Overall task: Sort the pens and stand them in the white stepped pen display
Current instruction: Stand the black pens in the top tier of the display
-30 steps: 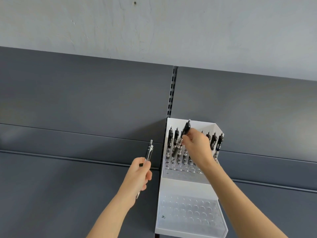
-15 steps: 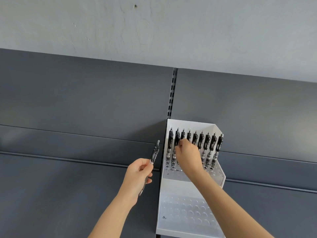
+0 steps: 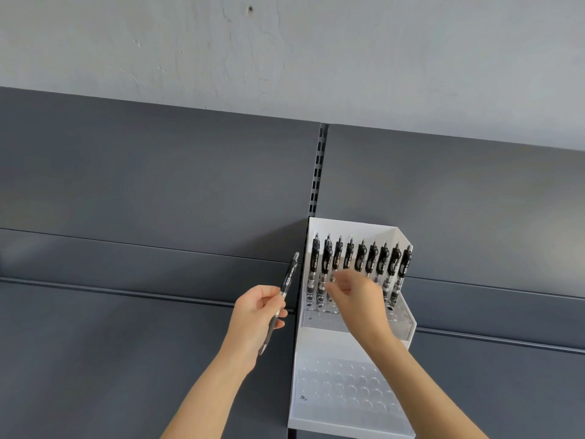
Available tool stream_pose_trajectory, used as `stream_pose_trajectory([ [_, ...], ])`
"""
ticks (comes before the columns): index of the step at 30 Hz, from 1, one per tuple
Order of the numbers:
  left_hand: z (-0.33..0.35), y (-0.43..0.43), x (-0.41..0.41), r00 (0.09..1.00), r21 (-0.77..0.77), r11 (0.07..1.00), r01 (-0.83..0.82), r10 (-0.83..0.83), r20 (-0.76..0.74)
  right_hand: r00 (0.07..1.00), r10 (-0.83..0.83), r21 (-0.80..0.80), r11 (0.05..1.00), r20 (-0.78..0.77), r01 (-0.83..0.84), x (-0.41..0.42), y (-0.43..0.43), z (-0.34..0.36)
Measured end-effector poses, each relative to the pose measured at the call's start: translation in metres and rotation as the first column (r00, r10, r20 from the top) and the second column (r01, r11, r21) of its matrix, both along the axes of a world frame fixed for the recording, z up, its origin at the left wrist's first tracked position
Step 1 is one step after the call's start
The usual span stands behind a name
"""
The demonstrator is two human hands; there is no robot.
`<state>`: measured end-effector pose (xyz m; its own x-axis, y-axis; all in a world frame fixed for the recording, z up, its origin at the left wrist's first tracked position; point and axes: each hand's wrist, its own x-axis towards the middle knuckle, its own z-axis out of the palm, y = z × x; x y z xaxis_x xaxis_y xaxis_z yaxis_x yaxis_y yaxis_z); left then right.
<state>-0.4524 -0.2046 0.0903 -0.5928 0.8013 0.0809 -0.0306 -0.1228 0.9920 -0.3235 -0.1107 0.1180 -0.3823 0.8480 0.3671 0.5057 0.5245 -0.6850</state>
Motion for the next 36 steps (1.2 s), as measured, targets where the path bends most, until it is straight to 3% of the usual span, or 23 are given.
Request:
stream_pose_trajectory([
  [7,0.001,0.014,0.025,0.992,0.005,0.992,0.124,-0.124,-0.02,0.984,0.151,-0.127,0.979,-0.095,-0.163,0.005,-0.011,0.003],
  [10,0.001,0.02,0.034,0.99,0.003,0.991,0.133,-0.133,-0.051,0.99,0.105,-0.156,0.981,-0.094,-0.119,0.008,-0.006,0.002],
  [12,-0.001,0.025,0.032,0.984,-0.003,0.996,0.087,-0.086,-0.157,0.992,0.074,-0.183,0.979,-0.101,-0.091,0.015,-0.003,0.006],
  [15,-0.007,0.031,0.021,0.847,0.028,0.996,-0.079,0.082,-0.526,0.986,0.005,-0.222,0.974,-0.164,-0.042,0.029,0.006,0.017],
  [18,-0.015,0.036,0.018,0.663,-0.003,0.997,-0.073,0.046,-0.747,0.97,-0.081,-0.208,0.978,-0.227,0.033,0.042,0.021,0.028],
  [22,-0.025,0.042,0.019,0.49,-0.094,0.995,-0.043,-0.061,-0.869,0.963,-0.108,-0.131,0.988,-0.247,0.077,0.044,0.032,0.038],
  [26,-0.026,0.046,0.017,0.411,-0.096,0.993,-0.062,-0.062,-0.909,0.971,-0.074,-0.05,0.997,-0.229,0.064,0.033,0.034,0.042],
  [29,-0.026,0.046,0.017,0.404,-0.096,0.993,-0.064,-0.062,-0.913,0.984,-0.035,0.003,0.999,-0.176,0.036,0.02,0.037,0.039],
  [34,-0.027,0.047,0.017,0.397,-0.083,0.994,-0.075,-0.047,-0.916,0.985,-0.019,0.074,0.997,0.171,0.006,-0.002,0.041,0.022],
  [36,-0.026,0.047,0.017,0.405,-0.086,0.993,-0.081,-0.046,-0.913,0.975,-0.028,0.08,0.997,0.22,0.01,-0.008,0.04,0.014],
])
